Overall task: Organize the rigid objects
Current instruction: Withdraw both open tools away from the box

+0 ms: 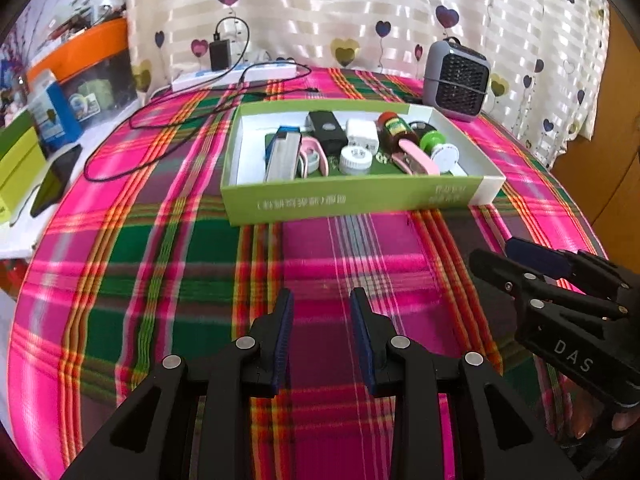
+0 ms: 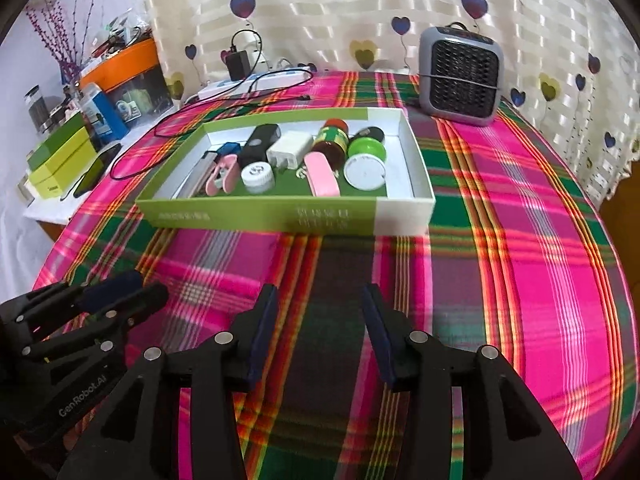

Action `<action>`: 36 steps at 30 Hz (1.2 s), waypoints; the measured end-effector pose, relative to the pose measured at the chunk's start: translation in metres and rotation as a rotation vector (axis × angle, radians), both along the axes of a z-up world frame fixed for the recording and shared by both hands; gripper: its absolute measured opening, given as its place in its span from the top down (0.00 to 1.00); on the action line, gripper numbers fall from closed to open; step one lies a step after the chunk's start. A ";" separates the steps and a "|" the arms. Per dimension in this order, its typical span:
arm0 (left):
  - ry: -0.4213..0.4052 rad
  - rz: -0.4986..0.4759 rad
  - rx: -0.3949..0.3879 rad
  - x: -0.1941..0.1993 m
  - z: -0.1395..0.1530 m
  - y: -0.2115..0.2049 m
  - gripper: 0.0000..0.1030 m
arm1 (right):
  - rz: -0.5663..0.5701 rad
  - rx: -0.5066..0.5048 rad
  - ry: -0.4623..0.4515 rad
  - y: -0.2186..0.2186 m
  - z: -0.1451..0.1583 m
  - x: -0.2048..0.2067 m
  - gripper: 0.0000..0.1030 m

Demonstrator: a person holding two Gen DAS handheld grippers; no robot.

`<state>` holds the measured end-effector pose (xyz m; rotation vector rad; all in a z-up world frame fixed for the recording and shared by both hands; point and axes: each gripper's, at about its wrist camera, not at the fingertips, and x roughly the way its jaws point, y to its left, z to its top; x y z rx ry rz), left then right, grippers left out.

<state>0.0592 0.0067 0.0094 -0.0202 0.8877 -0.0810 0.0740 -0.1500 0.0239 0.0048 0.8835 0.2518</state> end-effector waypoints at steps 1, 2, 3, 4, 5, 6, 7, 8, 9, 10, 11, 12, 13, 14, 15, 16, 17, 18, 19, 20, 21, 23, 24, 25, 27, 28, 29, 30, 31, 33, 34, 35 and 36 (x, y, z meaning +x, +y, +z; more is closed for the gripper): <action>0.006 0.000 -0.002 -0.002 -0.002 -0.001 0.73 | -0.005 -0.003 0.001 -0.001 -0.001 -0.002 0.57; 0.008 0.000 -0.003 -0.004 -0.003 -0.001 0.73 | -0.011 -0.006 0.001 -0.001 -0.002 -0.004 0.56; 0.008 -0.003 0.001 -0.005 -0.004 -0.003 0.73 | -0.011 -0.009 0.001 -0.002 -0.002 -0.007 0.57; 0.002 -0.003 0.010 -0.007 -0.004 -0.005 0.73 | -0.012 -0.012 0.003 -0.002 -0.004 -0.009 0.56; 0.001 -0.004 0.011 -0.008 -0.004 -0.005 0.73 | -0.015 -0.017 0.006 -0.002 -0.005 -0.011 0.56; 0.000 -0.007 0.009 -0.010 -0.004 -0.006 0.73 | -0.018 -0.022 0.008 -0.001 -0.006 -0.012 0.56; -0.002 -0.007 0.014 -0.011 -0.005 -0.007 0.73 | -0.021 -0.029 0.011 -0.001 -0.008 -0.014 0.56; -0.004 -0.007 0.020 -0.012 -0.005 -0.008 0.73 | -0.021 -0.030 0.016 -0.001 -0.009 -0.015 0.56; -0.007 -0.006 0.027 -0.012 -0.006 -0.010 0.73 | -0.023 -0.031 0.019 -0.001 -0.009 -0.015 0.56; -0.012 -0.006 0.035 -0.013 -0.006 -0.011 0.73 | -0.026 -0.032 0.016 -0.002 -0.009 -0.016 0.56; -0.014 -0.005 0.041 -0.014 -0.007 -0.013 0.72 | -0.032 -0.035 0.017 -0.002 -0.009 -0.016 0.56; -0.017 -0.004 0.046 -0.014 -0.007 -0.014 0.71 | -0.035 -0.036 0.020 -0.002 -0.009 -0.016 0.56; -0.019 -0.003 0.051 -0.014 -0.007 -0.014 0.71 | -0.039 -0.038 0.019 -0.003 -0.009 -0.017 0.56; -0.021 -0.001 0.055 -0.015 -0.007 -0.015 0.71 | -0.043 -0.041 0.019 -0.003 -0.010 -0.018 0.56; -0.021 0.000 0.055 -0.015 -0.007 -0.015 0.71 | -0.046 -0.048 0.017 -0.002 -0.010 -0.018 0.56; -0.022 0.003 0.055 -0.016 -0.007 -0.015 0.71 | -0.049 -0.054 0.016 -0.002 -0.010 -0.019 0.56; -0.025 0.005 0.058 -0.017 -0.007 -0.016 0.71 | -0.051 -0.064 0.013 -0.001 -0.010 -0.020 0.56; -0.027 0.008 0.059 -0.017 -0.007 -0.016 0.71 | -0.051 -0.082 0.009 0.001 -0.011 -0.022 0.56; -0.027 0.011 0.058 -0.017 -0.007 -0.016 0.71 | -0.051 -0.091 0.007 0.003 -0.011 -0.022 0.56; -0.028 0.013 0.057 -0.017 -0.008 -0.016 0.71 | -0.052 -0.094 0.005 0.003 -0.011 -0.023 0.56; -0.030 0.015 0.055 -0.017 -0.008 -0.016 0.71 | -0.054 -0.090 0.005 0.003 -0.011 -0.023 0.56; -0.031 0.015 0.056 -0.017 -0.008 -0.016 0.71 | -0.056 -0.079 0.005 0.001 -0.011 -0.023 0.56; -0.031 0.016 0.056 -0.018 -0.008 -0.016 0.71 | -0.055 -0.079 0.005 0.001 -0.011 -0.024 0.56; -0.032 0.017 0.057 -0.018 -0.008 -0.016 0.71 | -0.055 -0.081 0.005 0.001 -0.011 -0.024 0.56; -0.033 0.017 0.057 -0.018 -0.008 -0.015 0.70 | -0.053 -0.083 0.005 0.001 -0.011 -0.024 0.55; -0.033 0.018 0.056 -0.018 -0.008 -0.016 0.70 | -0.051 -0.081 0.005 0.001 -0.011 -0.024 0.54; -0.033 0.017 0.055 -0.018 -0.008 -0.016 0.70 | -0.048 -0.081 0.005 0.001 -0.011 -0.024 0.53; -0.034 0.017 0.055 -0.018 -0.008 -0.015 0.70 | -0.048 -0.084 0.005 0.002 -0.011 -0.023 0.53; -0.034 0.018 0.054 -0.018 -0.008 -0.016 0.70 | -0.048 -0.086 0.005 0.002 -0.011 -0.024 0.53; -0.034 0.018 0.055 -0.018 -0.007 -0.016 0.70 | -0.047 -0.087 0.005 0.003 -0.011 -0.024 0.53; -0.034 0.018 0.053 -0.018 -0.007 -0.016 0.70 | -0.047 -0.086 0.005 0.003 -0.011 -0.024 0.53; -0.034 0.018 0.052 -0.018 -0.007 -0.016 0.70 | -0.047 -0.087 0.005 0.003 -0.011 -0.024 0.53; -0.035 0.018 0.053 -0.018 -0.007 -0.016 0.70 | -0.048 -0.086 0.005 0.002 -0.011 -0.024 0.53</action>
